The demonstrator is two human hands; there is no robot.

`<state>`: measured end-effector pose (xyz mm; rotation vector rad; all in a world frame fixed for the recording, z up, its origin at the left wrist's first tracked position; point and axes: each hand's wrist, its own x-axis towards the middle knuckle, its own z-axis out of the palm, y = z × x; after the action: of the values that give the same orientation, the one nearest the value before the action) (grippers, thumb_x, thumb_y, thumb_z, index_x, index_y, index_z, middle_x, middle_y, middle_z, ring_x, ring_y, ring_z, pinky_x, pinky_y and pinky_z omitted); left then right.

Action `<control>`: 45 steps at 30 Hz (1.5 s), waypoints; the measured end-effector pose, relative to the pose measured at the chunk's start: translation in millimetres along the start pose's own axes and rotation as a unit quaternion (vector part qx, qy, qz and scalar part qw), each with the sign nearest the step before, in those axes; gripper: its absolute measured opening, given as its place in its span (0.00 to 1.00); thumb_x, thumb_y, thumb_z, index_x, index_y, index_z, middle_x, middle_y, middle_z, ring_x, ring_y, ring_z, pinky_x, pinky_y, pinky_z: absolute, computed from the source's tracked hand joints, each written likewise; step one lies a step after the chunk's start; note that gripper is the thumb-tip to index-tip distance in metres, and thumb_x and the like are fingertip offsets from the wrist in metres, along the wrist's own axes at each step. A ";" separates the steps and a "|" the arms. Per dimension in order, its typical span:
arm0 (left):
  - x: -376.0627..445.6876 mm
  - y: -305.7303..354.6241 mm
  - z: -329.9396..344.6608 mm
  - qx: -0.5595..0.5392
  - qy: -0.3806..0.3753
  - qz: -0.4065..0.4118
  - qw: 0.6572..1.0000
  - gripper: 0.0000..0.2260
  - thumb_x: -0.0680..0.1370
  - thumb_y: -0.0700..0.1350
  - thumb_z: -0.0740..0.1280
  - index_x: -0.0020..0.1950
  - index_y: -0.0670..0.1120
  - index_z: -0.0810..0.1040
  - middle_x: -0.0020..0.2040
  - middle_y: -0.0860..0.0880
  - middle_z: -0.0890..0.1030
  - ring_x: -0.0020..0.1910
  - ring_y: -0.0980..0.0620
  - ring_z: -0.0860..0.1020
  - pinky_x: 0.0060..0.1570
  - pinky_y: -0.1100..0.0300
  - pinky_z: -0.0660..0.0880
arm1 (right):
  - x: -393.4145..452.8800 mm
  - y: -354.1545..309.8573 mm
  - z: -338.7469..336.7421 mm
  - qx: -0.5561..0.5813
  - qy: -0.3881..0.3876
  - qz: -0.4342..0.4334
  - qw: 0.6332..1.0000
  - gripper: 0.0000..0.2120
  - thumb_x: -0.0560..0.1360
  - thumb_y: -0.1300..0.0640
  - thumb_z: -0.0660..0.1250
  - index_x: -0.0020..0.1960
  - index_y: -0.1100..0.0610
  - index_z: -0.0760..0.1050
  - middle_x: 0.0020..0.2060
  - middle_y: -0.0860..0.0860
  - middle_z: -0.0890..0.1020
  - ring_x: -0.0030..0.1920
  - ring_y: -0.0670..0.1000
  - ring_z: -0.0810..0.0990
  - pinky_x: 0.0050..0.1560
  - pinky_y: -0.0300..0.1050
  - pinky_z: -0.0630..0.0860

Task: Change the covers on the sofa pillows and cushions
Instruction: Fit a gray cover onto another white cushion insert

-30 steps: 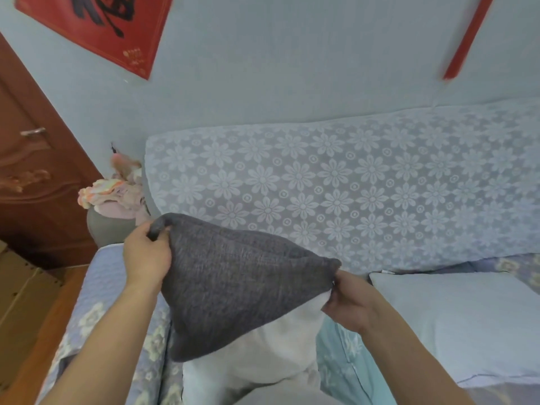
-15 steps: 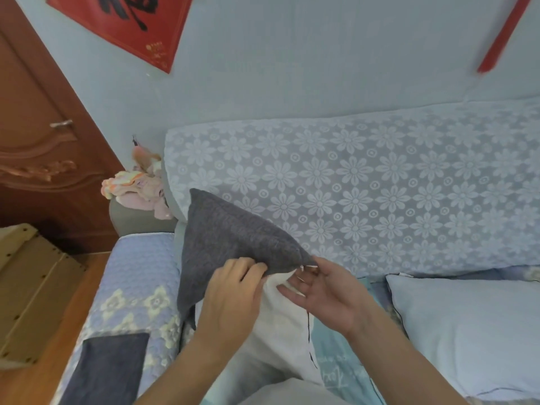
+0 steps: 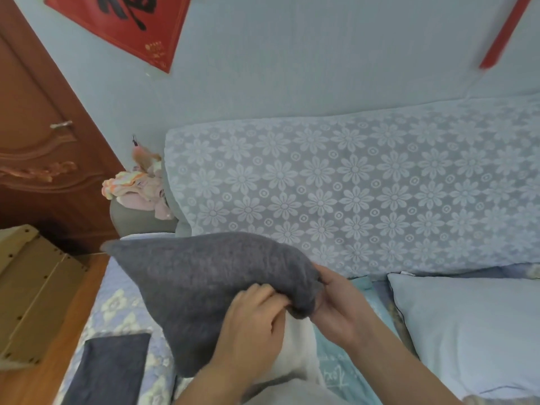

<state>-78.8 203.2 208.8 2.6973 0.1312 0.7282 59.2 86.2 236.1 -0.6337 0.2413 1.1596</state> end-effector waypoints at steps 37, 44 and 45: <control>69.1 -33.8 -70.7 0.047 -0.414 0.004 0.909 0.33 0.71 0.77 0.60 0.73 0.68 0.60 0.65 0.64 0.74 0.61 0.61 0.73 0.63 0.60 0.69 | 1.4 17.6 -78.5 -0.379 0.167 0.095 0.905 0.10 0.76 0.60 0.62 0.53 0.62 0.81 0.42 0.58 0.79 0.39 0.54 0.76 0.38 0.46 0.72; 68.4 -30.1 -41.6 0.058 -0.349 -0.037 0.935 0.35 0.71 0.74 0.64 0.75 0.64 0.58 0.67 0.59 0.76 0.61 0.55 0.76 0.62 0.55 0.72 | -24.0 -48.9 -40.0 -0.611 0.188 -0.275 0.718 0.05 0.78 0.51 0.69 0.54 0.47 0.78 0.49 0.40 0.81 0.52 0.41 0.80 0.48 0.38 0.75; 73.4 -25.7 -33.0 0.015 -0.349 -0.061 0.935 0.34 0.72 0.71 0.66 0.73 0.63 0.60 0.66 0.58 0.77 0.60 0.55 0.77 0.62 0.54 0.73 | -29.1 -51.5 -18.3 -0.669 0.095 -0.238 0.698 0.10 0.77 0.49 0.70 0.58 0.43 0.77 0.53 0.36 0.80 0.54 0.36 0.79 0.52 0.34 0.74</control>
<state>-32.0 250.1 261.2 2.7655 0.1282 -0.2903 96.9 40.2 253.1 -1.9774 -0.6782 0.5770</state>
